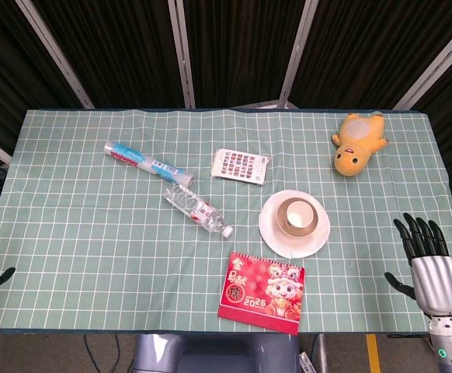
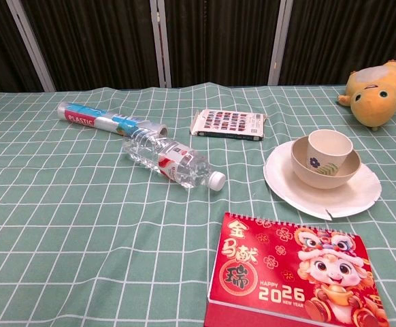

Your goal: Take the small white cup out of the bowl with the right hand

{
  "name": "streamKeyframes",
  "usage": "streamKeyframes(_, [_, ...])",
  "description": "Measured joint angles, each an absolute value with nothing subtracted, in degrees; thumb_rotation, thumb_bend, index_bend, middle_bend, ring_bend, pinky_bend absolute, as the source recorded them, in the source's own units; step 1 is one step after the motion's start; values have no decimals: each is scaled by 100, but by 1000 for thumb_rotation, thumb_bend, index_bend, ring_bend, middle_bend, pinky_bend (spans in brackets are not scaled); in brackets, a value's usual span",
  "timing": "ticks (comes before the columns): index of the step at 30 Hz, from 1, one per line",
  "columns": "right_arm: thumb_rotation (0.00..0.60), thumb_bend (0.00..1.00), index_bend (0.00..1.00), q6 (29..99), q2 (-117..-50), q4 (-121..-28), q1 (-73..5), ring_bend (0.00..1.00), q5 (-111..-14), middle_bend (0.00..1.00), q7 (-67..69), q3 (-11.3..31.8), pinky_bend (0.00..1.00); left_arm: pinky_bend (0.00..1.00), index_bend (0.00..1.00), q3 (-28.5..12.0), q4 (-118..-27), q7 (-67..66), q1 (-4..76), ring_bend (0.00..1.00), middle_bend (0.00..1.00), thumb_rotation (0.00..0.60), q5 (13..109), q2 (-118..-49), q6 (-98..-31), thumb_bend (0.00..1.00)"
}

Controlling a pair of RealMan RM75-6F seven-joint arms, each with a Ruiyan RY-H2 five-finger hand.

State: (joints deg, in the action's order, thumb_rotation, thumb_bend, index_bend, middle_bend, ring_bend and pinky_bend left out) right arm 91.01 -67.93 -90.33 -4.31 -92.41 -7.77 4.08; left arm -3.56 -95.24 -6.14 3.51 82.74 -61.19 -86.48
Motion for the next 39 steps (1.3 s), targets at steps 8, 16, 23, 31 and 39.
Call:
streamKeyframes(8, [600, 0, 0, 9092, -6775, -9065, -428, 0, -9279, 0, -754, 374, 0, 0, 0, -353, -9524, -578, 330, 0, 0, 600, 8303, -6111, -8696, 0])
streamKeyframes(16, [600, 0, 0, 9088, -6777, -9116, -452, 0, -9362, 0, -787, 352, 0, 0, 0, -373, -9485, -512, 341, 0, 0, 600, 8285, -6105, -8677, 0])
streamKeyframes(23, [600, 0, 0, 9048, -6786, -9137, -475, 0, -9382, 0, -809, 341, 0, 0, 0, -379, -9483, -470, 336, 0, 0, 600, 8271, -6093, -8677, 0])
streamKeyframes(31, [600, 0, 111, 8805, -6856, -9291, -653, 0, -9468, 0, -959, 344, 0, 0, 0, -392, -9551, -455, 308, 0, 0, 600, 8286, -6049, -8749, 0])
streamKeyframes(39, [600, 99, 330, 7894, -7304, -9527, -1371, 0, -9187, 0, -1672, 679, 0, 0, 0, -405, -9542, -317, 286, 0, 0, 600, 8286, -6009, -8778, 0])
